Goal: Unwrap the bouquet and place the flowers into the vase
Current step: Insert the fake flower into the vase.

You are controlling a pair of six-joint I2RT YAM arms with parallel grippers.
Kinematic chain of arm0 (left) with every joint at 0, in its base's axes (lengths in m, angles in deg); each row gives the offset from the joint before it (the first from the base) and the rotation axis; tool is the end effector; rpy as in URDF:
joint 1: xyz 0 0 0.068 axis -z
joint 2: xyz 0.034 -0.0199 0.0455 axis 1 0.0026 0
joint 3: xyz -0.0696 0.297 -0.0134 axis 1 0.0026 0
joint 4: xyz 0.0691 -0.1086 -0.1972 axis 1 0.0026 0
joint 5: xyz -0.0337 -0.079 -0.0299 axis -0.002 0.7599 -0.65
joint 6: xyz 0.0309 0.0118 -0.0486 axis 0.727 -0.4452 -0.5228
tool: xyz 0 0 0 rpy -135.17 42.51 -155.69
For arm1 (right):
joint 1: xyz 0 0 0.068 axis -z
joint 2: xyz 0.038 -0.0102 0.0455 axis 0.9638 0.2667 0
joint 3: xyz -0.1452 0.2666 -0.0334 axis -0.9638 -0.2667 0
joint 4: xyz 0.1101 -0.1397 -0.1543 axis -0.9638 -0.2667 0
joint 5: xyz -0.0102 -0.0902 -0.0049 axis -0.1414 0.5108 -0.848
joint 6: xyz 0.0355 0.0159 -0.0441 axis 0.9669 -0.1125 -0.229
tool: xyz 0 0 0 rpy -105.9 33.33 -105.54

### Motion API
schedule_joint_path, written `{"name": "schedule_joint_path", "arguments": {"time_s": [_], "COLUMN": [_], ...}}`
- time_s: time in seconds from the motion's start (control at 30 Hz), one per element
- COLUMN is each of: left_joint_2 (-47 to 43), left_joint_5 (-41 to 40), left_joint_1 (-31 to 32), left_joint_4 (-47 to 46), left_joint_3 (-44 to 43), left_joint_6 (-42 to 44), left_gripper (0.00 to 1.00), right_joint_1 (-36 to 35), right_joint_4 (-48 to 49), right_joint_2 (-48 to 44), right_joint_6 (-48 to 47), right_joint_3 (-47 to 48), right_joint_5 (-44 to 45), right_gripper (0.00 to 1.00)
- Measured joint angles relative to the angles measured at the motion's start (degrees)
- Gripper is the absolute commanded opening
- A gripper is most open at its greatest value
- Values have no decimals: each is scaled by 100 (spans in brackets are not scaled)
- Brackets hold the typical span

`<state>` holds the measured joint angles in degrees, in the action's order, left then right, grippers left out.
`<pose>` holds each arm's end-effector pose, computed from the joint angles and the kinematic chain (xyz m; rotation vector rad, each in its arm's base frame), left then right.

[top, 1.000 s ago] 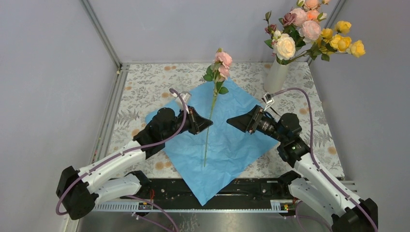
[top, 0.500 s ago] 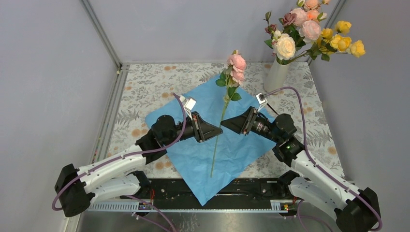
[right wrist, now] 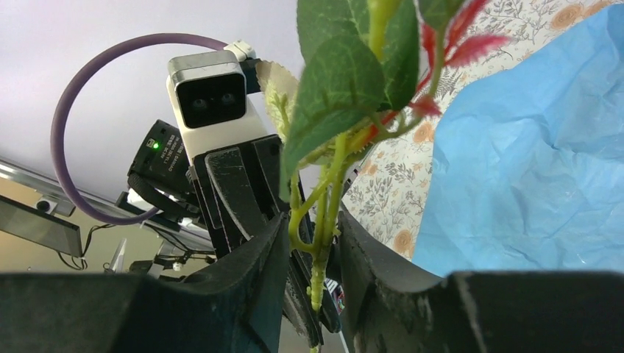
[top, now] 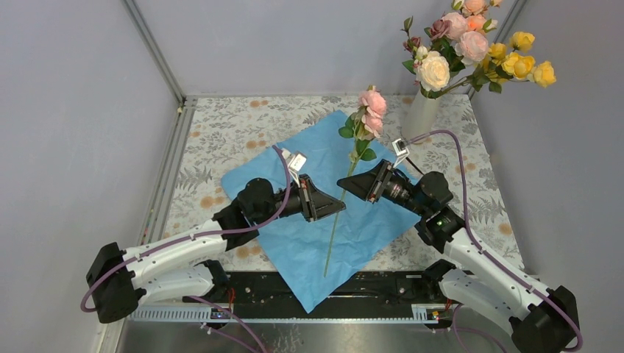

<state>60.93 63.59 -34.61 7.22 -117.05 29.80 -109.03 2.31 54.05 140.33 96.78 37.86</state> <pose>0.1055 -0.1739 0.3460 0.3836 1.8006 -1.5838 0.1159 0.1028 0.3565 -0.1677 1.5611 1.5876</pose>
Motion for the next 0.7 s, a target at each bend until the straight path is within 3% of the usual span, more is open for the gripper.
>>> {"name": "schedule_joint_path", "arguments": {"time_s": [0.1,0.2,0.27,0.37,0.53,0.7], "left_joint_2": [2,50,83,98,101,20], "left_joint_5": [-37,-52,-52,-52,-107,-323], "left_joint_1": [11,17,17,17,37,33], "left_joint_4": [-55,-120,-136,-103,155,494], "left_joint_3": [0,-2,-24,-66,-173,-271], "left_joint_6": [-26,-59,-76,-105,-28,146], "left_gripper": [0,0,0,0,28,70], "right_joint_1": [-2,-2,0,0,-7,-7], "right_joint_4": [-9,-7,-28,-85,-376,-929], "right_joint_2": [-9,-50,-66,-96,-278,-496], "right_joint_6": [-7,-9,-44,-90,-271,-671], "right_joint_3": [0,0,0,0,0,9], "right_joint_5": [13,17,57,142,229,444], "right_gripper": [31,9,0,0,0,0]}}
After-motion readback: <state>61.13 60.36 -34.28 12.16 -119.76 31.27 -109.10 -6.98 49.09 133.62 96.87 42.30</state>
